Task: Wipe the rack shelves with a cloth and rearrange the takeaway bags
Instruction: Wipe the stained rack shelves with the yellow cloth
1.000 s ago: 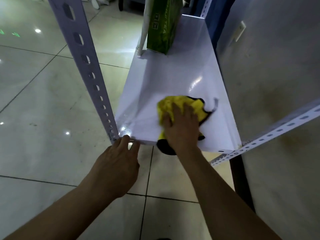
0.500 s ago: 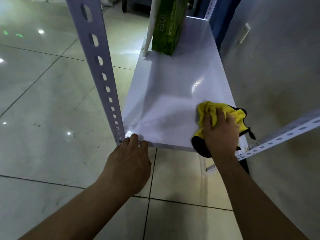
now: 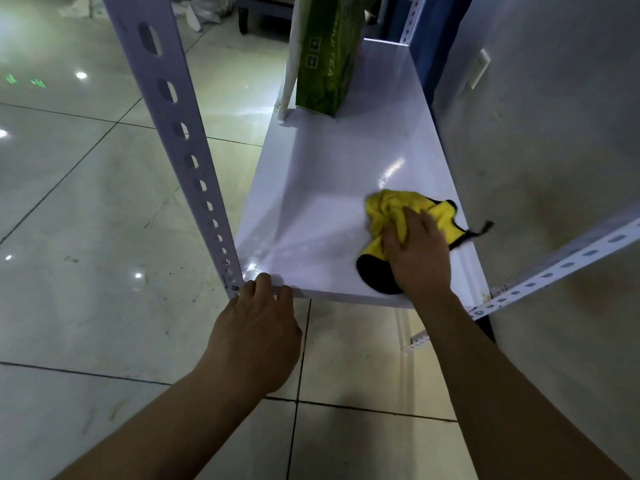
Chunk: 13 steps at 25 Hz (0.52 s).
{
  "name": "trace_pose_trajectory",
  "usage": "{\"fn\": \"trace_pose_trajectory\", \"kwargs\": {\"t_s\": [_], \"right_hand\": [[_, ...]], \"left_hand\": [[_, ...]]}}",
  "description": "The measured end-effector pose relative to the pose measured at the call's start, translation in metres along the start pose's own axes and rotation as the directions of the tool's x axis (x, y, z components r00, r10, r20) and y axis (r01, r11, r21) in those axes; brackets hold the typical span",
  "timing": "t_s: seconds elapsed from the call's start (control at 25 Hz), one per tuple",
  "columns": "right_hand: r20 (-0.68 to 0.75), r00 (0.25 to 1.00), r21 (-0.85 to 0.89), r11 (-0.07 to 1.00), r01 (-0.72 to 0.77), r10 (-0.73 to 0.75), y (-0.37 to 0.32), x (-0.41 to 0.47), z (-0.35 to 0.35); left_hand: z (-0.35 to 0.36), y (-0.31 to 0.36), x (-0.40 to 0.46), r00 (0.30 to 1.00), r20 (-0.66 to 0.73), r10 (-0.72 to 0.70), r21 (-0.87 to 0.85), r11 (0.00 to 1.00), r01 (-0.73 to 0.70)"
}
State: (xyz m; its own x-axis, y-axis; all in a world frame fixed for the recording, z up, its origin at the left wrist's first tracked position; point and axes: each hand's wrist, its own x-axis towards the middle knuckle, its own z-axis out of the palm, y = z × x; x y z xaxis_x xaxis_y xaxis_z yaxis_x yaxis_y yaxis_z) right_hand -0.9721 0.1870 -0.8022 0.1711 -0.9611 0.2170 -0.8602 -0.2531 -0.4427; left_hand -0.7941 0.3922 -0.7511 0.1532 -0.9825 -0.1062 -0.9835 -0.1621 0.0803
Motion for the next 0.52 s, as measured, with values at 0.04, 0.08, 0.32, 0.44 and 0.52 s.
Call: {"fn": "trace_pose_trajectory", "kwargs": {"t_s": [0.04,0.08,0.32,0.44,0.52], "right_hand": [[-0.031,0.997,-0.044,0.996,-0.074,0.073,0.000,0.001,-0.001],[-0.044,0.992,-0.095,0.988,-0.119,0.115,-0.005,-0.001,-0.001],[0.099,0.987,-0.048,0.990,0.135,-0.130,-0.042,-0.063,0.010],[0.134,0.979,-0.013,0.987,0.158,-0.155,-0.048,-0.080,0.010],[0.184,0.964,0.049,0.982,0.184,-0.190,-0.045,-0.078,0.000]], "left_hand": [[0.000,0.000,-0.001,1.000,0.006,0.004,-0.003,1.000,-0.004],[0.000,-0.001,-0.002,1.000,0.012,0.007,-0.008,1.000,-0.007],[-0.006,0.004,0.005,0.999,0.014,-0.047,-0.007,0.999,0.047],[-0.011,0.010,0.014,0.993,-0.009,-0.118,-0.030,0.993,0.117],[-0.011,0.015,0.019,0.990,-0.017,-0.141,-0.071,0.988,0.140]]}}
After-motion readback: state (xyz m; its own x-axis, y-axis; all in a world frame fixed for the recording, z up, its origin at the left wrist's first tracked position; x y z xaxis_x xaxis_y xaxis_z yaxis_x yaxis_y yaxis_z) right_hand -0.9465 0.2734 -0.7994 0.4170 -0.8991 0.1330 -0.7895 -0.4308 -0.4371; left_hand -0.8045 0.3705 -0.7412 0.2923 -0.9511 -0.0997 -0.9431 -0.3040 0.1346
